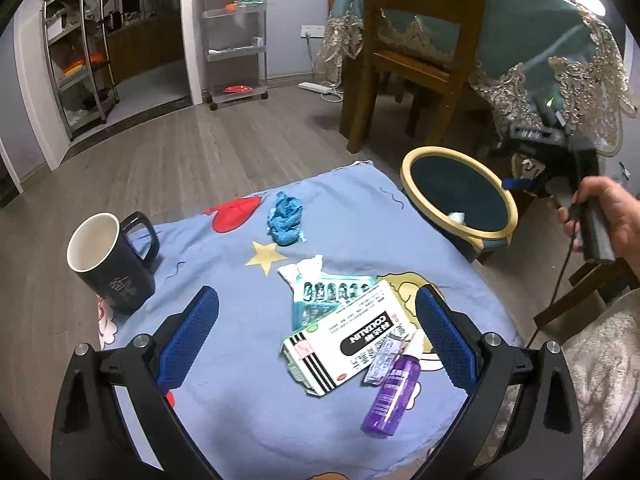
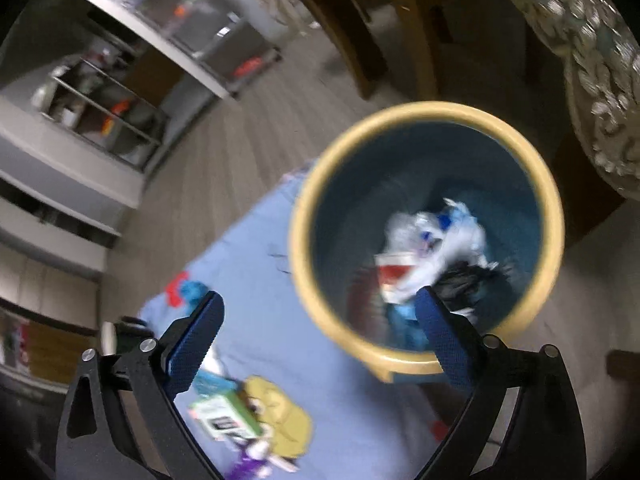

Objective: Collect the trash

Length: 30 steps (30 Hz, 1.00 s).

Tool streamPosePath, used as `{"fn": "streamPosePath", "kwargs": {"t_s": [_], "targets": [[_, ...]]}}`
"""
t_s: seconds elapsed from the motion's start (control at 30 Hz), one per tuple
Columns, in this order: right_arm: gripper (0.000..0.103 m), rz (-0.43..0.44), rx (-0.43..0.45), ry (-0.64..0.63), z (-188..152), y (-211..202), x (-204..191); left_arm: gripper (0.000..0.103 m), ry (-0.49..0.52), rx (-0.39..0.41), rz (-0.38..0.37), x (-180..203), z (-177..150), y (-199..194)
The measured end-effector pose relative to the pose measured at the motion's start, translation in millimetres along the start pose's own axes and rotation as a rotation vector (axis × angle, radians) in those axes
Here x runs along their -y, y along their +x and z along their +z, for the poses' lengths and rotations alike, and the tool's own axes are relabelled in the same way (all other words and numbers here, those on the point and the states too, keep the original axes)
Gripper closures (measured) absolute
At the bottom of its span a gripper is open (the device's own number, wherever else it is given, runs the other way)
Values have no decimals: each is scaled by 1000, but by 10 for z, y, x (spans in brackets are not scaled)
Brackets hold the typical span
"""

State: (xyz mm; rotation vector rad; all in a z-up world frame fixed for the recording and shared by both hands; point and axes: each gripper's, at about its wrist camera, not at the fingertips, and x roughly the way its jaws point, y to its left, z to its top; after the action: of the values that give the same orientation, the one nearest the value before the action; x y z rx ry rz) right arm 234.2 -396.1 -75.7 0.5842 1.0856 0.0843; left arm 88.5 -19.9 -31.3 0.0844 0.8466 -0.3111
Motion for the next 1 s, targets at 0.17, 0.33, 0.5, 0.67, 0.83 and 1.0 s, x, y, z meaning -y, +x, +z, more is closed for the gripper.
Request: {"fn": "streamPosePath", "kwargs": {"t_s": [0.17,0.33,0.5,0.67,0.83,1.0], "targets": [[8,-37,1,-60,-70,-14,-92,6,-30,-7,-17,1,48,54],[8,-70,39,-115,-313,-175,-411,6,-3,-31,38,-4,14,149],[8,-51,65,-103,-943,-248,-747,6,-39,-25,87,-163,20,154],[9,-83,-31,-213,-1674,123,-1066,6,-90,-3,95,-296,37,84],[23,-120,-91,-193,-2078,442,-1093,6,-55,30,111,-295,32,-30],[37,-123,-144,-225,-2307,657,-1227,6,-51,45,99,-340,7,-120]]}}
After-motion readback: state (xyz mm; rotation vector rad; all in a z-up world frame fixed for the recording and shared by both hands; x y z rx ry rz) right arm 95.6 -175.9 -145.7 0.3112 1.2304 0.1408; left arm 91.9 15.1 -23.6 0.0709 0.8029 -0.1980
